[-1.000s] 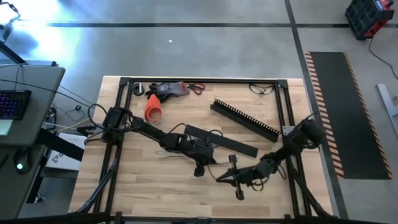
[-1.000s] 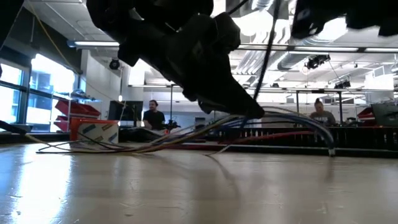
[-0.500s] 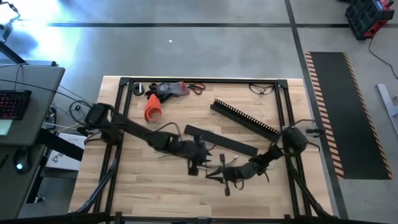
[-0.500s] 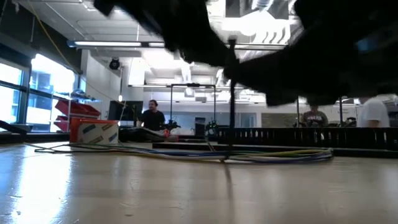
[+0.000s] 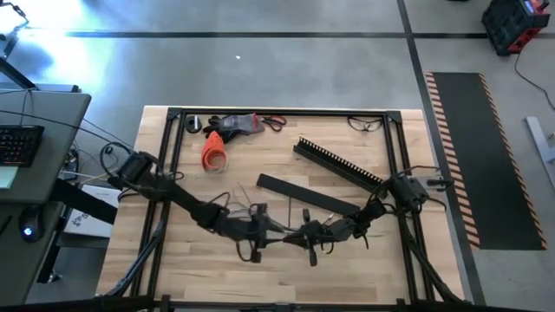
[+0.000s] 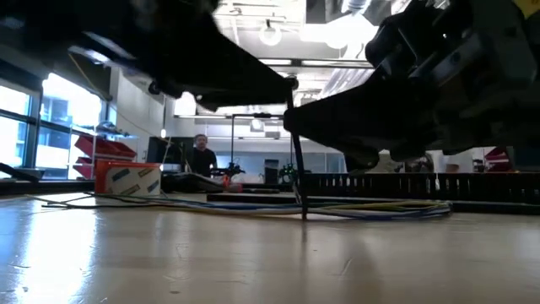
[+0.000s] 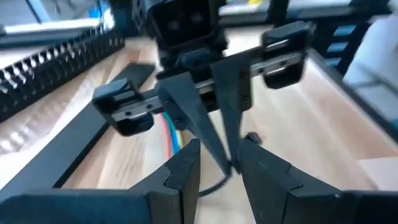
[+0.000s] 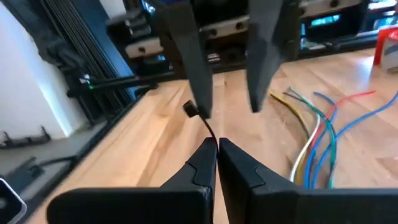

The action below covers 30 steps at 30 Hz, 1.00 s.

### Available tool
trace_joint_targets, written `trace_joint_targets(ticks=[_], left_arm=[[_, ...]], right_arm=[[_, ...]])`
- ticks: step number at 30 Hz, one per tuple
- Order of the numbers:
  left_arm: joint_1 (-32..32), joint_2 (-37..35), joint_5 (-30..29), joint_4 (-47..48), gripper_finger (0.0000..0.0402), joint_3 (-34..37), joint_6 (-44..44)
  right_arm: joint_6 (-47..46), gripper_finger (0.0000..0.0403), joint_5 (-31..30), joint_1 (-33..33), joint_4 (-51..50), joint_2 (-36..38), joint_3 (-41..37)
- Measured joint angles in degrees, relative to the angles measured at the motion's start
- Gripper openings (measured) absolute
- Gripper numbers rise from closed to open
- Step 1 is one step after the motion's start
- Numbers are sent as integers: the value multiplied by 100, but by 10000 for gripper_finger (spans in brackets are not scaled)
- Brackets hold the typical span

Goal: Ziptie cables
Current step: Wrap the colored cables with the black zip tie

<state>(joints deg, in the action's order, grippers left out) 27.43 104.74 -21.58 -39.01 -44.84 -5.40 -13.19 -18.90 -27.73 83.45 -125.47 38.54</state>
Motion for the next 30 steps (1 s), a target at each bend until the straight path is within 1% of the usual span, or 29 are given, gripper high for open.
trace_joint_targets(ticks=[3,5,8,11,15,17,20,24,27,30], left_arm=[[187,208,-283,-1065,96,387,-17],[251,281,-497,-1409,96,606,-48],[292,283,-741,-1626,101,791,-121],[247,283,-597,-1698,111,830,-198],[93,500,71,-1937,123,719,-203],[48,739,284,-2279,126,635,-168],[30,1100,194,-2932,126,488,-42],[19,1483,-65,-3446,123,347,12],[19,1600,-76,-3643,112,289,-27],[21,1669,-130,-3749,92,258,-34]], right_arm=[[-19,0,-13,-6,50,0,0],[-52,0,-19,-5,100,0,-2],[-72,0,-61,-39,127,0,-2],[-91,0,-153,-44,182,0,-4],[-157,0,-194,-51,240,0,-4],[-143,0,-213,-75,308,2,-4],[-109,0,-206,-121,303,4,-4],[-96,0,-231,-131,294,4,-4],[-92,0,-234,-129,280,4,-4],[-92,0,-234,-132,277,7,-4]])
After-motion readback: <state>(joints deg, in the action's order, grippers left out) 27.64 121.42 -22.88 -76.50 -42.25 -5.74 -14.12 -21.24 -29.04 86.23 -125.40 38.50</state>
